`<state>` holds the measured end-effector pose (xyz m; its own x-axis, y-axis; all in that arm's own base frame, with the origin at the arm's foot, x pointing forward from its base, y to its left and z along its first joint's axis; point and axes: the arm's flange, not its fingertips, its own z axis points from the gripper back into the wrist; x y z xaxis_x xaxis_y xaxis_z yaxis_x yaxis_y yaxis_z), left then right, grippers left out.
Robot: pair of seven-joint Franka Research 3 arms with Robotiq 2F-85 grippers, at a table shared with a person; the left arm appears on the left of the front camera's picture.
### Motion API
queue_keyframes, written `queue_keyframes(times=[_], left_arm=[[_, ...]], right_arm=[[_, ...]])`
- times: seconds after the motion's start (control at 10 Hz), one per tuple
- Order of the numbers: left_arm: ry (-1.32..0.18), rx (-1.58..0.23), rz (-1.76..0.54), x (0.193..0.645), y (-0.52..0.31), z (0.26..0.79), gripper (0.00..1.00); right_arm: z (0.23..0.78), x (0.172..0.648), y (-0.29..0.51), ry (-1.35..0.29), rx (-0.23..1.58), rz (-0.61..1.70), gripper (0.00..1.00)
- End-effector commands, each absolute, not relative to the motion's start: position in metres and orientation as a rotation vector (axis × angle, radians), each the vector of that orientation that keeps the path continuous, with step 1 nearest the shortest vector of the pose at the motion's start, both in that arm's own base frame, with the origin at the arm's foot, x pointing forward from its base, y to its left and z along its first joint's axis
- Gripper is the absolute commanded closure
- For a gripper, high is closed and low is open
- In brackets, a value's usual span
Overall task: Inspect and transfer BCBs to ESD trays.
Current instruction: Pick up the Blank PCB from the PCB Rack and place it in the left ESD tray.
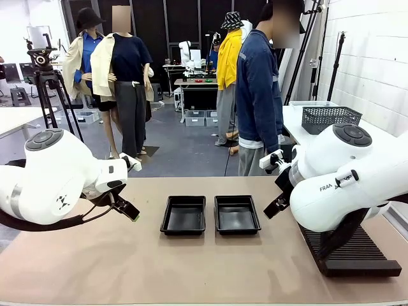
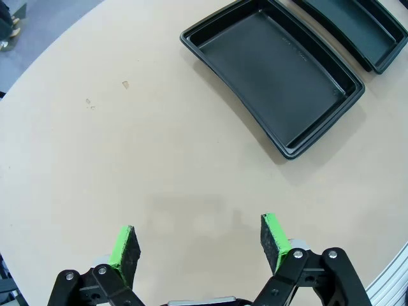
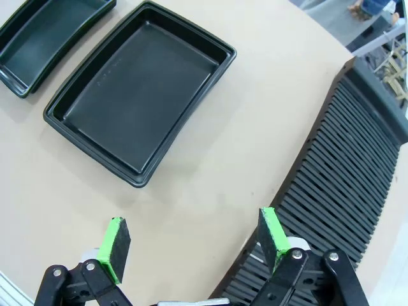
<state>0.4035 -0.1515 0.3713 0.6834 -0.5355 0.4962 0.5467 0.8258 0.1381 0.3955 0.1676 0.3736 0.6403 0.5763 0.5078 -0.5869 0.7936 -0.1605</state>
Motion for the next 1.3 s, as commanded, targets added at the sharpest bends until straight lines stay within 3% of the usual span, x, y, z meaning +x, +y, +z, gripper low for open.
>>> queue_keyframes(times=[0.0,0.8,1.2], left_arm=[[-0.550,-0.022,-0.606,0.404,-0.151,0.371,0.00],[-0.549,-0.022,-0.607,0.403,-0.152,0.371,0.00],[-0.422,-0.205,-0.399,0.400,-0.104,0.421,0.00]], right_arm=[[0.374,0.396,0.168,-0.572,0.020,0.663,0.00],[0.374,0.396,0.168,-0.572,0.020,0.663,0.00],[0.442,0.408,0.135,-0.396,0.171,0.532,0.00]])
